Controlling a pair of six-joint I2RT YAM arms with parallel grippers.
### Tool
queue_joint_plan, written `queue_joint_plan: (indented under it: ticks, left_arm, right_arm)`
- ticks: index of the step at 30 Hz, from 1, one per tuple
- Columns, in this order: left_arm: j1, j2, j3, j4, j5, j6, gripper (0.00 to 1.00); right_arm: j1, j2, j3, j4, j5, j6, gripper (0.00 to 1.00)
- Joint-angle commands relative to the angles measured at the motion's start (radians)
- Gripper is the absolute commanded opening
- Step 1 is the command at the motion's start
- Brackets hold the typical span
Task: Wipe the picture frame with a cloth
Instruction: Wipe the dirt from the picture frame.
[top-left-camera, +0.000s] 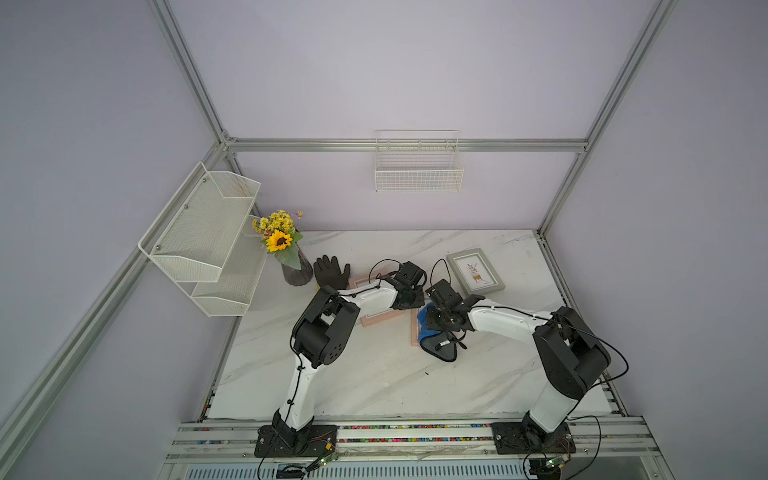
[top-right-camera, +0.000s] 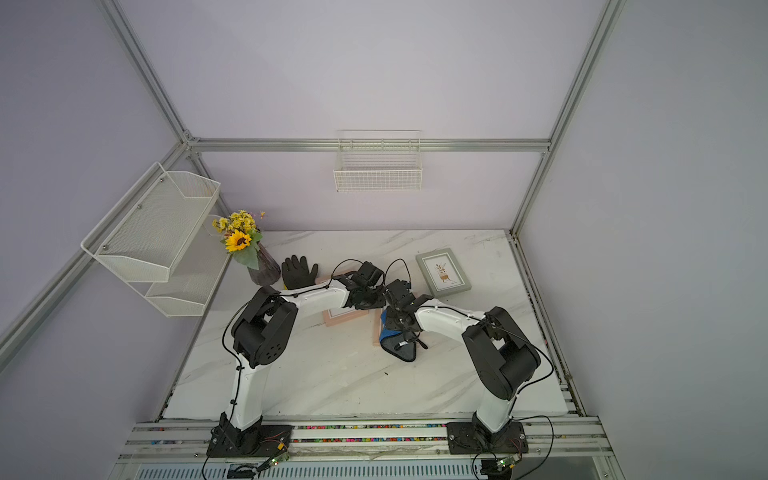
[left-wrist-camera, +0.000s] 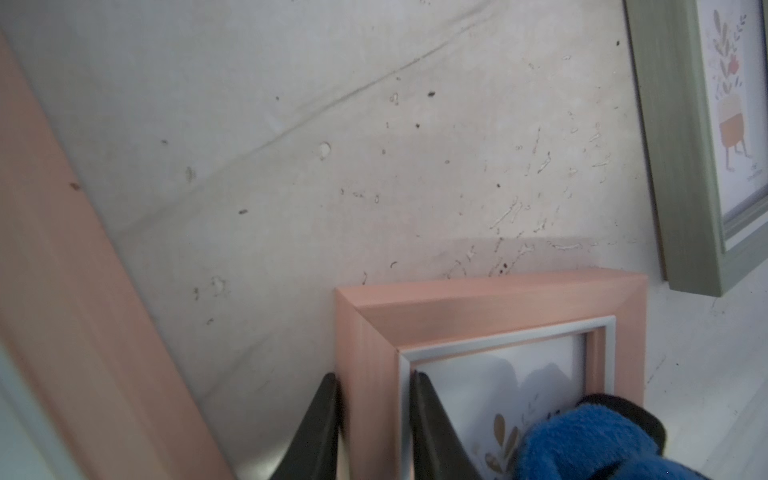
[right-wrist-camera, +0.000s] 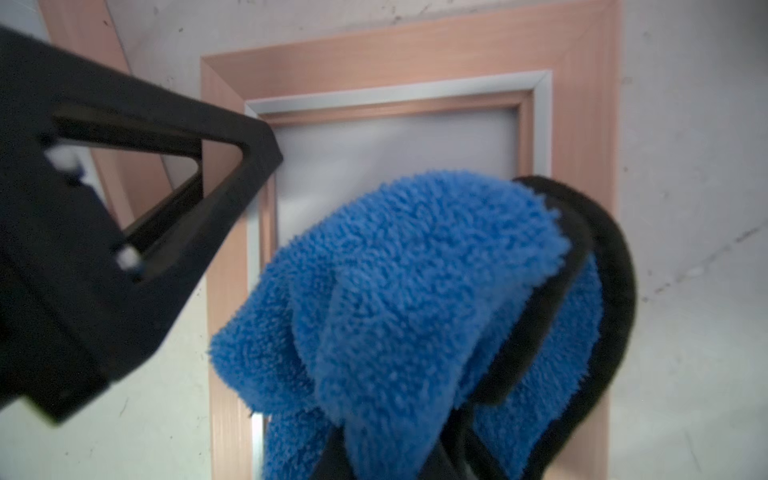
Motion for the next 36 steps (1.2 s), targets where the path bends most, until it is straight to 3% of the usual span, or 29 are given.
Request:
queue_joint_plan:
  ticks: [1,8,12,19,29,36]
  left_arm:
    - [-0.004,0.0,-0.03,-0.072,0.017,-0.031,0.2]
    - [-0.004,0.0,-0.035,-0.067,0.019,-0.026,0.2]
    - [-0.004,-0.002,-0.034,-0.063,0.026,-0.026,0.2]
    - [-0.004,-0.009,-0.038,-0.061,0.027,-0.028,0.2]
    - [-0.004,-0.021,-0.061,-0.037,0.038,-0.026,0.2]
    - [-0.004,-0.021,-0.061,-0.028,0.051,-0.032,0.2]
  right_arm:
    - [0.002,0.035,-0.025,-0.044,-0.027,0.02,0.0]
    - [-0.121,-0.056,-0.14,-0.066,0.055,-0.024,0.0]
    - [-0.093,-0.021,-0.108,-0.024,-0.039,-0.033,0.0]
    - [-0.007,0.043,0.002,-0.007,-0.084,0.009,0.0]
    - [-0.147,-0.051,-0.124,-0.078,0.063,-0.019,0.0]
    - [-0.059,0.04,-0.008,-0.043,-0.005,0.008,0.0]
